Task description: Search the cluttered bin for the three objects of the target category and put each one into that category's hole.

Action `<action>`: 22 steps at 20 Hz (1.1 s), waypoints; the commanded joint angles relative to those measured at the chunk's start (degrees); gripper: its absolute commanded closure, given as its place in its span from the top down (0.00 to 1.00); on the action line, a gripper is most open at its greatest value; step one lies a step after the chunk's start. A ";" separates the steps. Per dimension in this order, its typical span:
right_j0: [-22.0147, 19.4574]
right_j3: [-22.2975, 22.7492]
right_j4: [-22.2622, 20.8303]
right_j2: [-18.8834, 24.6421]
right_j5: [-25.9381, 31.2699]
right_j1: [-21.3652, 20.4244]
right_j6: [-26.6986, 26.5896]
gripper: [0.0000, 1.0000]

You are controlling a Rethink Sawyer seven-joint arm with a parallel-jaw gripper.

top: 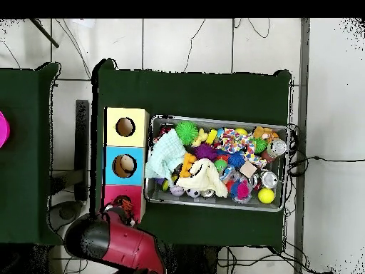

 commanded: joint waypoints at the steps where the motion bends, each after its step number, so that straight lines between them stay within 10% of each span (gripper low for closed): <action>1: -1.20 -5.28 -2.26 1.82 9.03 -1.71 8.96 1.00; 22: -2.39 -7.68 -3.57 1.85 10.88 -3.74 8.34 1.00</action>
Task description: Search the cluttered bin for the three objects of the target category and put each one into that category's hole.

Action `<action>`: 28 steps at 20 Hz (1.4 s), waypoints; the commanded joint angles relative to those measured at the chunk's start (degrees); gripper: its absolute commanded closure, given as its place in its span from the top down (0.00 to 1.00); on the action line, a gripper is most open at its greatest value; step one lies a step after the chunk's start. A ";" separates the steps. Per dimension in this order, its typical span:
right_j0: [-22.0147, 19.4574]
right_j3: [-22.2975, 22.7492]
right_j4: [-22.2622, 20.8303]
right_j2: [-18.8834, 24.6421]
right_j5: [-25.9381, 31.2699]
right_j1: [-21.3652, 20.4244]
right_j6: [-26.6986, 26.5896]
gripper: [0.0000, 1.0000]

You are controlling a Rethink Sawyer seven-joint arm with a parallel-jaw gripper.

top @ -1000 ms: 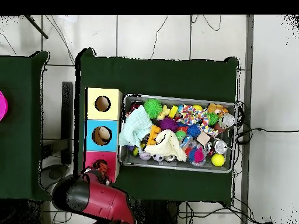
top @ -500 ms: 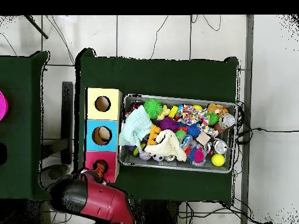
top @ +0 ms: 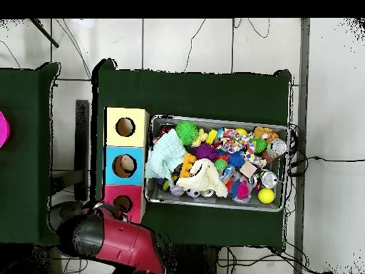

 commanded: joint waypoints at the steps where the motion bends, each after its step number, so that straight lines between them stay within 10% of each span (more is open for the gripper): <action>1: -1.92 -3.91 -2.06 2.28 1.43 0.46 8.26 1.00; 7: -2.56 -5.44 -3.45 1.92 1.81 1.16 6.60 1.00; 15: -13.24 -12.14 -10.55 6.24 -1.72 6.29 -4.23 1.00; 28: -21.38 -18.31 -17.70 12.56 -6.67 11.80 -2.22 1.00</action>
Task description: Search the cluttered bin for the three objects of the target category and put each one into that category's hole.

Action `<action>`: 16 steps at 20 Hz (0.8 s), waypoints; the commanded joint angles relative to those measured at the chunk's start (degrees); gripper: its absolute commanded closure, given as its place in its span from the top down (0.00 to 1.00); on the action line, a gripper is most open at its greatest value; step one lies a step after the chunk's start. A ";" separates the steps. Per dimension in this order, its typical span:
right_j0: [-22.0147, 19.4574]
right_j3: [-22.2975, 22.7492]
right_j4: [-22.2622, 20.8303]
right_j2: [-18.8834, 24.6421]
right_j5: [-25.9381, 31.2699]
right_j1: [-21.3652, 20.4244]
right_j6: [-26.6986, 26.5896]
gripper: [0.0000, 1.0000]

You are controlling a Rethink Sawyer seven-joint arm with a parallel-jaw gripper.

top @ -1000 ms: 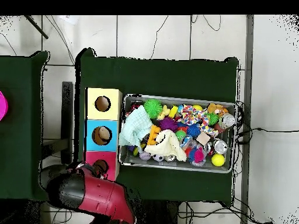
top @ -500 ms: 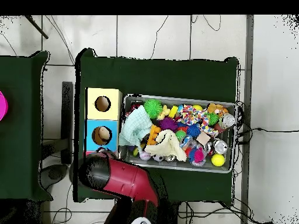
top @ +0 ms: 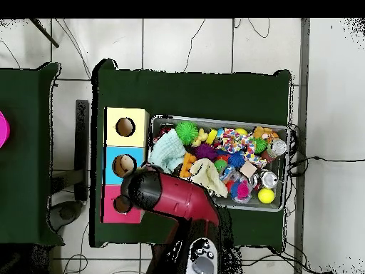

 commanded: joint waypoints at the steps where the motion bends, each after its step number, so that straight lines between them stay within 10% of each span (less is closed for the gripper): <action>1: -4.17 -6.00 -4.42 9.39 -5.93 5.49 -2.29 1.00; 16: -9.20 -17.14 -12.36 10.33 -7.48 17.37 -2.66 1.00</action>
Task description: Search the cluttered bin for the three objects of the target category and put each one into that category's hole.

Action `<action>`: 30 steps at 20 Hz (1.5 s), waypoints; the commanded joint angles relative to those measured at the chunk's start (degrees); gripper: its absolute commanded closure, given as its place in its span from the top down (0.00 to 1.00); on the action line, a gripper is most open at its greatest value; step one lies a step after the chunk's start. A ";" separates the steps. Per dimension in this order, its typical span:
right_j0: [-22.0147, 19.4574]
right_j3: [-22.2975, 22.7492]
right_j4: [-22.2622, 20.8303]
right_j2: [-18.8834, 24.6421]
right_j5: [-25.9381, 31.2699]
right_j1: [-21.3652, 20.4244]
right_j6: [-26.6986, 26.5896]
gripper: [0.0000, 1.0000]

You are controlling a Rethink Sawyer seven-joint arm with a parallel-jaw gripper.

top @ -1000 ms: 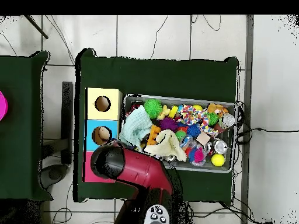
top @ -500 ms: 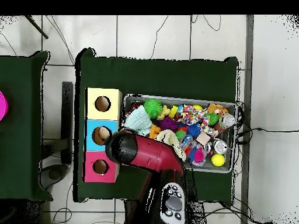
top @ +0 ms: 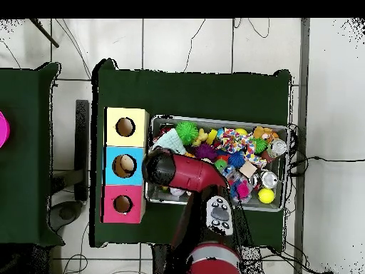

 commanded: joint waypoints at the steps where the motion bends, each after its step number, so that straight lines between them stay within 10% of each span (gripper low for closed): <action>1: -3.10 -8.54 -5.62 4.98 -1.32 6.63 -2.93 1.00; 11: -4.92 -10.72 -9.30 6.07 -1.98 8.40 -1.39 1.00; 23: -7.60 -8.96 -8.89 8.91 13.72 -2.09 -4.29 1.00; 30: -9.48 -10.83 -9.60 11.39 15.94 -1.52 -4.90 1.00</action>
